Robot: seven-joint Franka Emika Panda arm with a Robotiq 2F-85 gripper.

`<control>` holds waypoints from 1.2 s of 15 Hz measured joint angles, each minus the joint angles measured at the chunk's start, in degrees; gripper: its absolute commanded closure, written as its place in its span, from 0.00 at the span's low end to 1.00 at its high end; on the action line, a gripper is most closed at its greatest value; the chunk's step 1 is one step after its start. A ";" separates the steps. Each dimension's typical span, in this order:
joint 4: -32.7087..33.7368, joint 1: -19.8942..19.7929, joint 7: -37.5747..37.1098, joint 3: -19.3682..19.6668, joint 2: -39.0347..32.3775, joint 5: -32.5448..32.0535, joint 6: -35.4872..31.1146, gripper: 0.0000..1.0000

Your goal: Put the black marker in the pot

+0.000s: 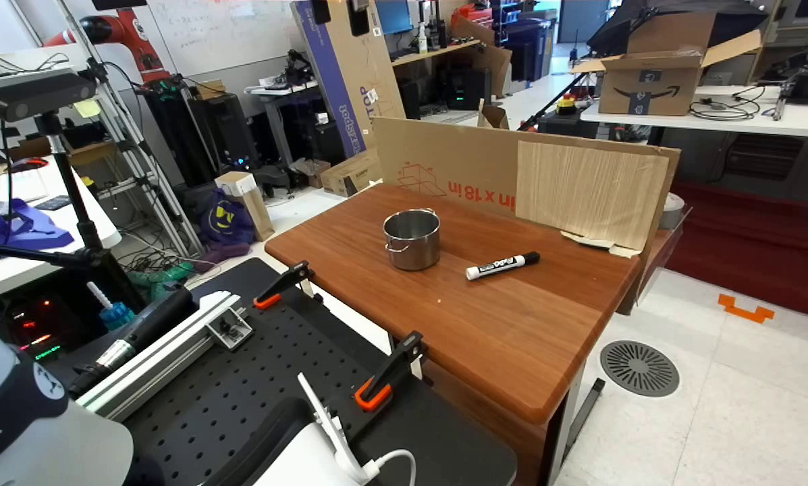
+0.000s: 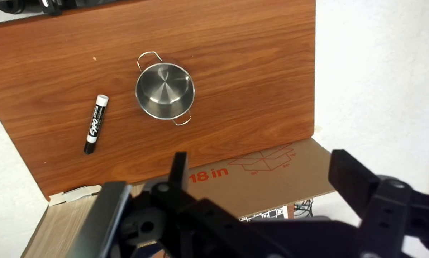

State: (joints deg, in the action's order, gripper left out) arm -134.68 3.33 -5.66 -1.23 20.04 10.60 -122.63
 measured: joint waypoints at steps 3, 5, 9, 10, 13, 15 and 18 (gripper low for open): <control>1.04 -1.49 -0.74 0.35 -5.08 0.00 -5.55 0.00; 2.44 -2.33 -0.95 0.94 -9.28 0.00 -8.12 0.00; 5.47 -4.38 -1.31 2.48 -16.82 0.00 -11.91 0.00; 6.25 -4.96 -1.31 3.03 -18.57 0.00 -12.32 0.00; 9.09 -6.82 -1.31 4.81 -23.89 0.05 -12.36 0.00; 11.09 -8.09 -1.30 5.76 -27.50 0.33 -12.36 0.00; 14.27 -9.81 -1.30 6.50 -33.13 1.66 -12.87 0.00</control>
State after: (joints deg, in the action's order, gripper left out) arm -120.40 -6.48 -6.96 5.27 -13.09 12.27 -135.49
